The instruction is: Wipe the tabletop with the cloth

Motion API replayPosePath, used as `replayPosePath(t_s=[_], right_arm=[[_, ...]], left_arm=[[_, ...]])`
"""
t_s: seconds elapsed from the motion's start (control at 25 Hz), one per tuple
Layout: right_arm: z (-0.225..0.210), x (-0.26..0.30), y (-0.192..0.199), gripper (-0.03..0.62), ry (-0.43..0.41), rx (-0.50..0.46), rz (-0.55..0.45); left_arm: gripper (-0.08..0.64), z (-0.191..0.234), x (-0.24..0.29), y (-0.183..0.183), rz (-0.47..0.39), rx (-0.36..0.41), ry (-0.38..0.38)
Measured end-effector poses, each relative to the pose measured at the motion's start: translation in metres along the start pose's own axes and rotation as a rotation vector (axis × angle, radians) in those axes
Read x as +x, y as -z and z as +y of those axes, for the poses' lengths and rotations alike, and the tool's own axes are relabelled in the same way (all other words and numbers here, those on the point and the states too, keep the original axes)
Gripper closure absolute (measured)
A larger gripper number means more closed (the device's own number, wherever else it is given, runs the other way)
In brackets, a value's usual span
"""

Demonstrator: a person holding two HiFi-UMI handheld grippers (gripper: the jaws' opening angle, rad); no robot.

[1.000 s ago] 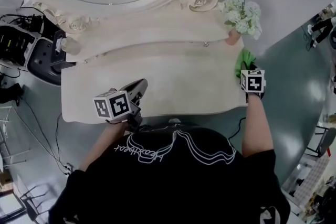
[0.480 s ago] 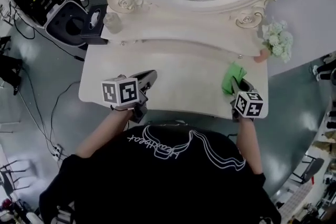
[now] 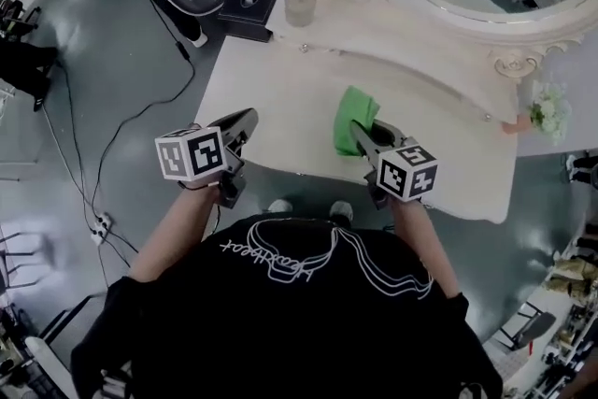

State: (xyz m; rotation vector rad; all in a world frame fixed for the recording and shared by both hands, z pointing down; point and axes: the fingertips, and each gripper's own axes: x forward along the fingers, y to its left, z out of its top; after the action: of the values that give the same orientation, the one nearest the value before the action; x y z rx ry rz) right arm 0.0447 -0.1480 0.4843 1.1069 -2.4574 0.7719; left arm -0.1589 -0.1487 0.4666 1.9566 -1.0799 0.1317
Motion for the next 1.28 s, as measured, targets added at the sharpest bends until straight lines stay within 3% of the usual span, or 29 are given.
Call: replayPosePath(t_s=[0.24, 0.48, 0.68, 0.96, 1.16, 1.28], right_arm=[[0.117, 0.101, -0.001, 0.54, -0.18, -0.032, 0.055], [0.183, 0.166, -0.003, 0.54, -0.242, -0.04, 0.089], [0.207, 0.21, -0.004, 0.54, -0.238, 0.014, 0.106], [0.217, 0.256, 0.007, 0.54, -0.18, -0.045, 0.164], [0.213, 0.267, 0.015, 0.54, -0.126, -0.123, 0.203], [0.212, 0.269, 0.022, 0.54, -0.09, -0.218, 0.255]], left_arm=[[0.556, 0.066, -0.074, 0.005, -0.056, -0.065, -0.066], [0.557, 0.107, -0.126, 0.012, -0.099, -0.114, -0.112], [0.555, 0.128, -0.151, 0.019, -0.12, -0.153, -0.129], [0.555, 0.144, -0.161, 0.029, -0.124, -0.19, -0.136], [0.556, 0.15, -0.163, 0.033, -0.127, -0.209, -0.135], [0.555, 0.15, -0.163, 0.035, -0.13, -0.215, -0.127]])
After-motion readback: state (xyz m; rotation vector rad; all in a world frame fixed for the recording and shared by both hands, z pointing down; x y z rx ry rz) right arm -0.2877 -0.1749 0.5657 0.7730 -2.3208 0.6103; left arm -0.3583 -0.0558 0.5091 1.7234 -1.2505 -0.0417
